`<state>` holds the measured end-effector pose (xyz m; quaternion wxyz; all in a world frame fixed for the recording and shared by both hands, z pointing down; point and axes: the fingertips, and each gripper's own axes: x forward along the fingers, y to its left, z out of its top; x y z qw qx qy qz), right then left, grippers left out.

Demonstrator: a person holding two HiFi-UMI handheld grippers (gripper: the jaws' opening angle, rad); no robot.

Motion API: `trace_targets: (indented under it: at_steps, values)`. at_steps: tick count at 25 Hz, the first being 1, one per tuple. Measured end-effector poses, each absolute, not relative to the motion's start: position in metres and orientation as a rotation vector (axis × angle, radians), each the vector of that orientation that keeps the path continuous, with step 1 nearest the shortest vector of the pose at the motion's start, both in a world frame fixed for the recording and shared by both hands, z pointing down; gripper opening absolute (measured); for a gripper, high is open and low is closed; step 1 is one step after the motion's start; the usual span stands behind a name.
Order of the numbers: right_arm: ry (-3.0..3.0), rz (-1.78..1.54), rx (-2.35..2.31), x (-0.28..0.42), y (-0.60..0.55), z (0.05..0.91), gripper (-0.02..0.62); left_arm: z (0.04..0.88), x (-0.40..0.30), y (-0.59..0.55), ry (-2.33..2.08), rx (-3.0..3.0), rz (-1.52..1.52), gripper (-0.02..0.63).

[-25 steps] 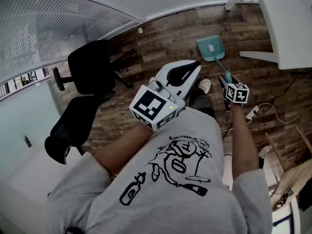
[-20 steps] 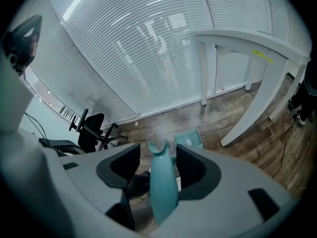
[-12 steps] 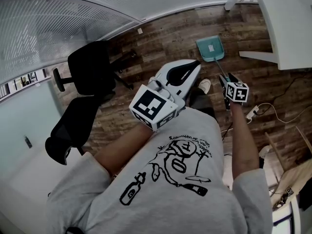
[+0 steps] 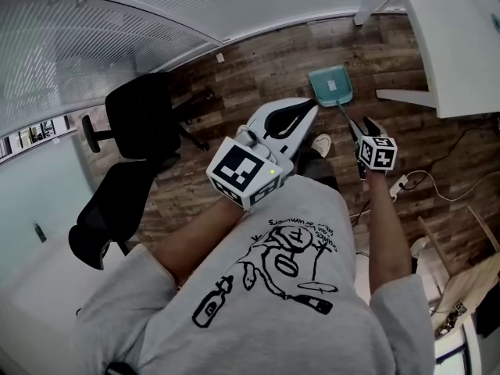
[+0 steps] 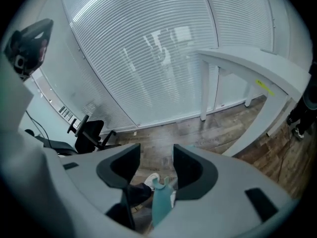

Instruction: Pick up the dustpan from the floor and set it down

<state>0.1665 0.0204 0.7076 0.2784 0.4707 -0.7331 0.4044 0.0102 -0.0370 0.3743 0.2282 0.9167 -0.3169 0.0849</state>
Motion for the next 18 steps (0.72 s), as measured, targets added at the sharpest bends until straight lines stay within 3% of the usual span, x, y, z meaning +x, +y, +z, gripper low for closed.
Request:
trace_targets:
  at_steps: [10, 18]
  values:
    - [-2.124, 0.912, 1.394, 0.166, -0.009, 0.606, 0.193, 0.362, 0.012, -0.045, -0.879, 2.547, 0.201, 0.002]
    - [-2.229, 0.713, 1.431, 0.158, -0.021, 0.518, 0.146, 0.351, 0.013, -0.050, -0.877, 2.572, 0.180, 0.002]
